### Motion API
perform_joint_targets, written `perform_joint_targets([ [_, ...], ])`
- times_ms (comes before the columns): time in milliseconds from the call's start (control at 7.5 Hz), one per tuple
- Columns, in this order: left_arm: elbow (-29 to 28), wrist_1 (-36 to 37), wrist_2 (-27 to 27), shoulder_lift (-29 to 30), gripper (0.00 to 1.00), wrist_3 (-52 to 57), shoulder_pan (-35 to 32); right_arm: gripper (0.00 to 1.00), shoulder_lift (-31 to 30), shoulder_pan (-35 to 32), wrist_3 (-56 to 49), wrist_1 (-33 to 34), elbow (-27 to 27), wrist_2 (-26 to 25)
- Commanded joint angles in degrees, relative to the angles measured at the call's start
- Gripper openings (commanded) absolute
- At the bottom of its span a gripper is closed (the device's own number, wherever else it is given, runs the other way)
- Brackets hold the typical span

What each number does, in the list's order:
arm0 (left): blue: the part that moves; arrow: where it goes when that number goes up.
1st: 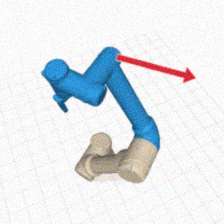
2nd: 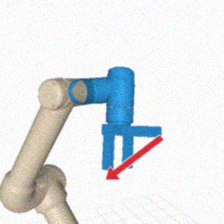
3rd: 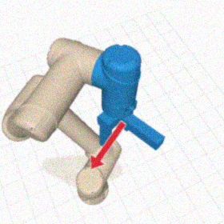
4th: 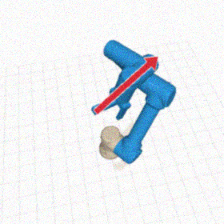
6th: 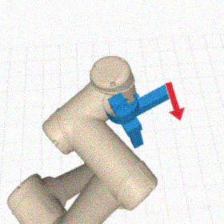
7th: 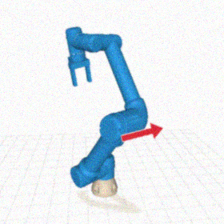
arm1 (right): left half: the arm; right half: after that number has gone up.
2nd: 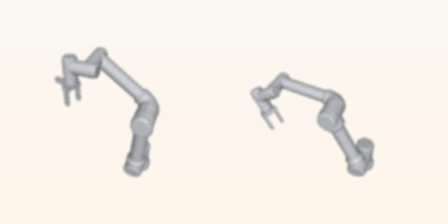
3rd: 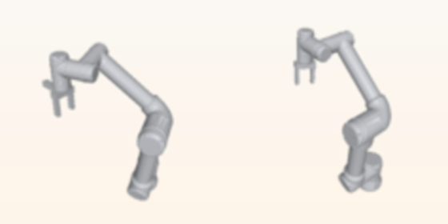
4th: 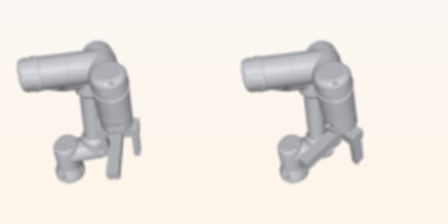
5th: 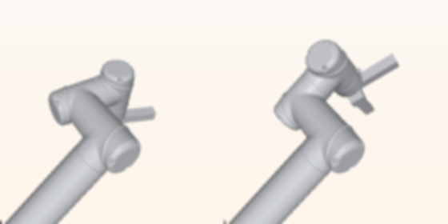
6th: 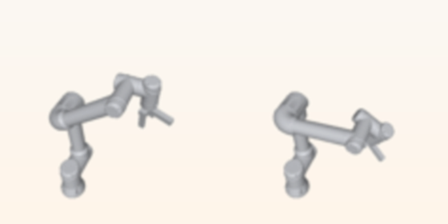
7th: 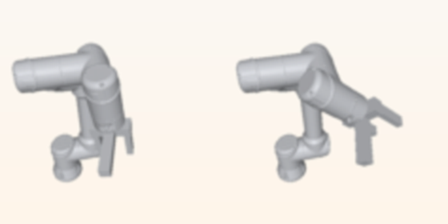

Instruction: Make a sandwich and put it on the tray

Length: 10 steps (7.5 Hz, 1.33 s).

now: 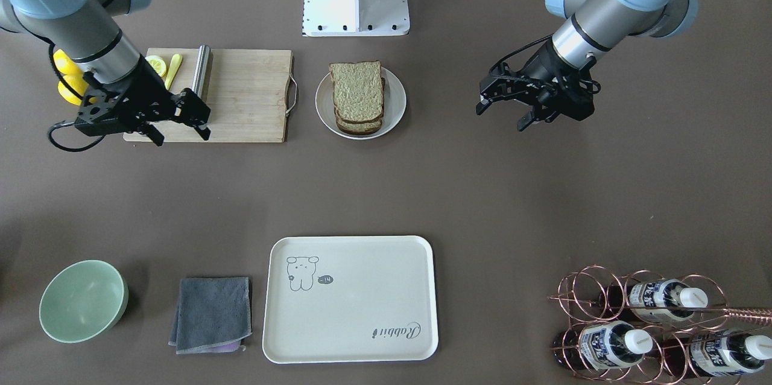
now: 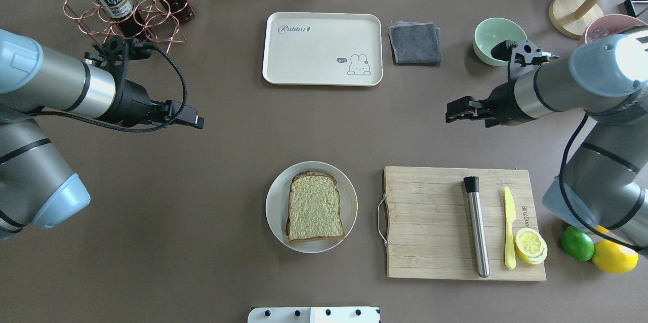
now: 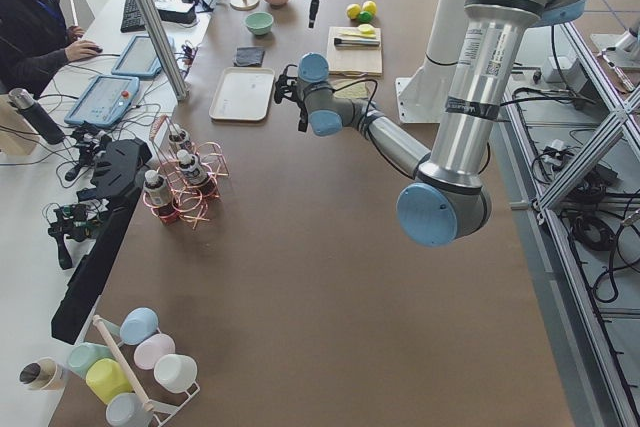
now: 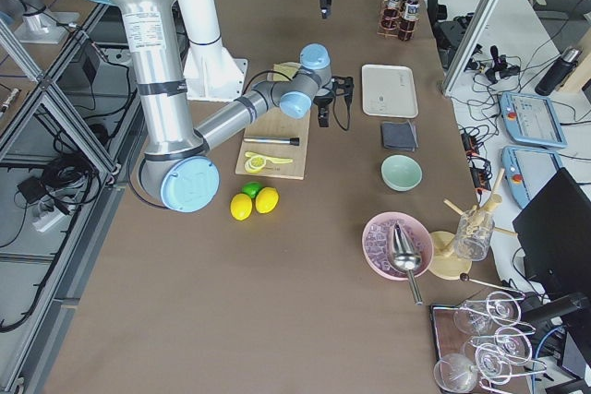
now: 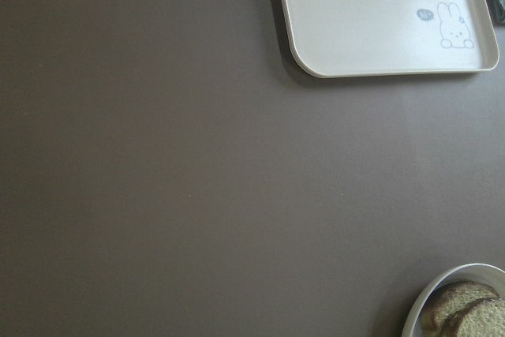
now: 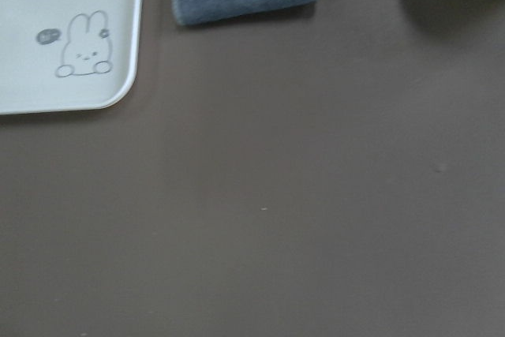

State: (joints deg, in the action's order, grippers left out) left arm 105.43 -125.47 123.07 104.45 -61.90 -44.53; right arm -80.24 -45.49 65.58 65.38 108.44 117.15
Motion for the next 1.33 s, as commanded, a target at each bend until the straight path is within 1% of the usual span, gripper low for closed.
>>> perform_joint_targets([
  [0,0.0,0.3,-6.6,2.5,0.99,-6.1,8.1,1.0,-8.8,-13.4,-22.3,6.0,-0.2,6.1],
  [133,-0.1,0.5,-10.7,3.9,0.99,-8.1,11.9,1.0,-12.0,-18.2,-31.9,8.9,-0.3,7.0],
  [267,0.0,2.1,-12.5,5.6,0.99,-9.3,14.1,1.0,-14.4,-22.7,-40.4,12.3,-0.3,7.7],
  [400,0.0,4.9,-13.2,7.6,0.99,-9.3,14.8,1.0,-16.6,-28.0,-49.8,15.7,-0.5,8.9],
  [533,0.0,5.8,-14.6,7.7,0.98,-9.2,16.0,1.0,-17.7,-34.2,-59.9,20.2,-1.4,11.0],
  [667,0.0,5.9,-14.7,7.4,0.98,-9.0,17.1,1.0,-18.1,-40.0,-67.4,26.4,-2.7,13.1],
  [800,0.0,5.9,-15.6,6.3,0.98,-8.9,18.1,1.0,-18.1,-42.8,-70.5,33.4,-2.9,12.8],
  [933,-0.1,5.9,-18.2,5.7,0.98,-8.8,20.8,1.0,-18.9,-44.4,-73.2,35.6,-3.1,12.4],
  [1067,-0.2,5.8,-19.8,5.7,0.97,-9.0,23.1,1.0,-19.9,-45.1,-74.7,35.4,-3.1,12.4],
  [1200,-0.6,5.6,-20.8,5.9,0.97,-9.2,23.8,1.0,-20.0,-45.4,-74.7,35.5,-3.1,12.5],
])
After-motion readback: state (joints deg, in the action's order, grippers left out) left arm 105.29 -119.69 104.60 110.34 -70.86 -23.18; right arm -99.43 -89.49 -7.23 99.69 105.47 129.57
